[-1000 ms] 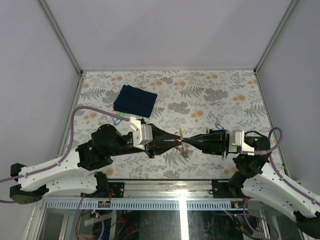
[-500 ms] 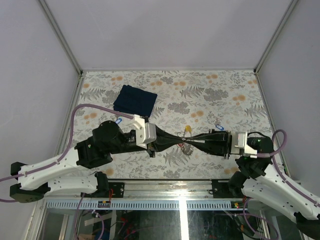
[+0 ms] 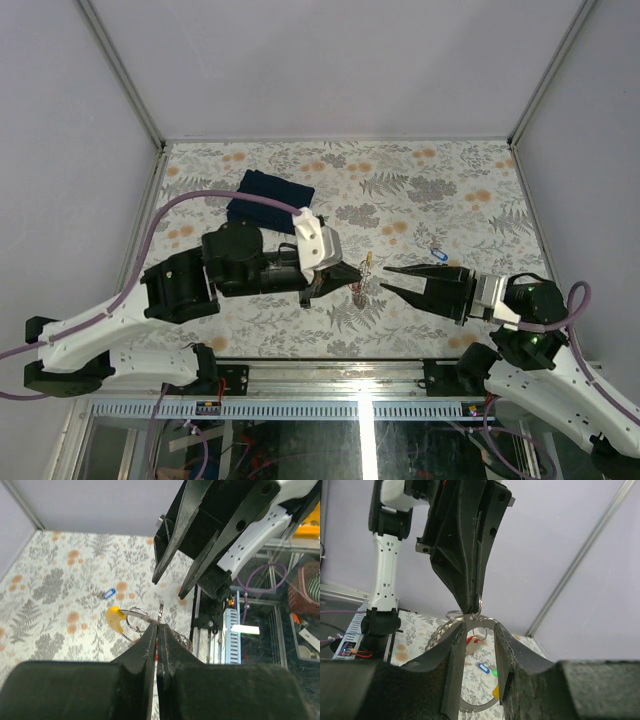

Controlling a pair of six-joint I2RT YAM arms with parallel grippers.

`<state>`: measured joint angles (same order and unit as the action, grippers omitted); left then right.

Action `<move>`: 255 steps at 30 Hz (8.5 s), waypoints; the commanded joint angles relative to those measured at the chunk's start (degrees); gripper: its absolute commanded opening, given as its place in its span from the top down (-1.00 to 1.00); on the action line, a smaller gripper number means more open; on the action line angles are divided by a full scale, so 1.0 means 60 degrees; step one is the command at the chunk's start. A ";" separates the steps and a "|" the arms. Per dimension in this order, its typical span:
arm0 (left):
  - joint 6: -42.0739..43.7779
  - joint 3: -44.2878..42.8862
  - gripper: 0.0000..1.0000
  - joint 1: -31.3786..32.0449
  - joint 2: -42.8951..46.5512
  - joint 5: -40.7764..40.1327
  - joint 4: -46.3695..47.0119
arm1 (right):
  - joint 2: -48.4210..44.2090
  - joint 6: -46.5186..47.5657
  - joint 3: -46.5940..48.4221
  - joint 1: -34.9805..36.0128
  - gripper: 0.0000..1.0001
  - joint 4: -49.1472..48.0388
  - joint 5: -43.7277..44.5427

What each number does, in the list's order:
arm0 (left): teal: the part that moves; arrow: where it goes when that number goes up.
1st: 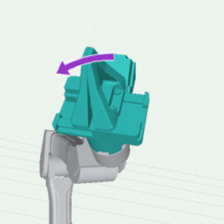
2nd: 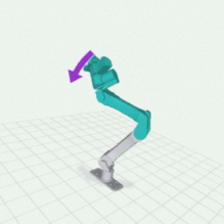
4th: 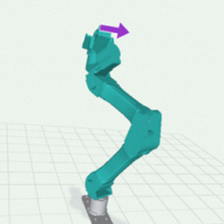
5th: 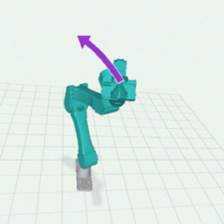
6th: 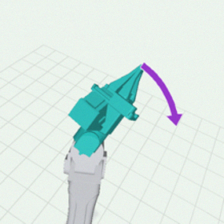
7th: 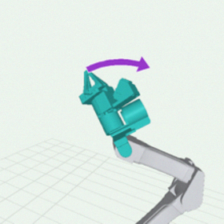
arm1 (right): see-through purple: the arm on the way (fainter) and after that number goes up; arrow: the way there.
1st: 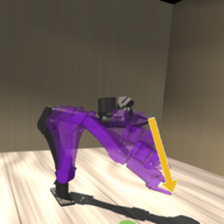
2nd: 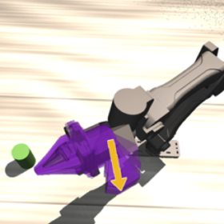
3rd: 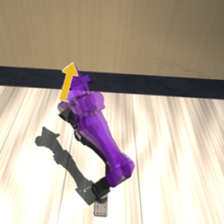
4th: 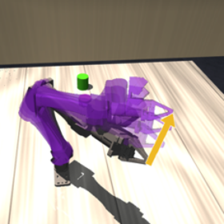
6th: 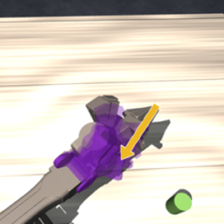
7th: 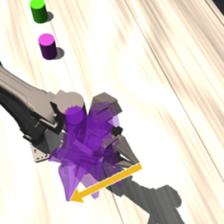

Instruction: Put the keys on the keyring

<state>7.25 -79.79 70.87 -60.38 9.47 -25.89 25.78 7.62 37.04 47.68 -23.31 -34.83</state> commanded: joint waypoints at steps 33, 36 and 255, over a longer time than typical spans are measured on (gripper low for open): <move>-0.0504 -0.4156 1.00 0.0013 -0.5619 -0.3478 -0.9137 | -0.1787 -0.0962 -0.1352 0.0051 0.29 0.3305 0.0931; -0.0745 -0.4180 1.00 -0.0004 -0.5795 -0.3448 -0.9288 | -0.2113 -0.1236 -0.1732 0.0038 0.28 0.3336 0.1001; -0.1250 0.2605 0.34 0.0147 0.2173 -0.1288 0.2598 | 0.0992 0.5769 0.0806 0.0991 1.00 0.1385 -0.1293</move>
<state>1.04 -64.45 71.59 -46.94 4.43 -16.27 32.99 33.69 40.93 53.25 -16.78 -42.63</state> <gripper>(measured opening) 0.323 0.011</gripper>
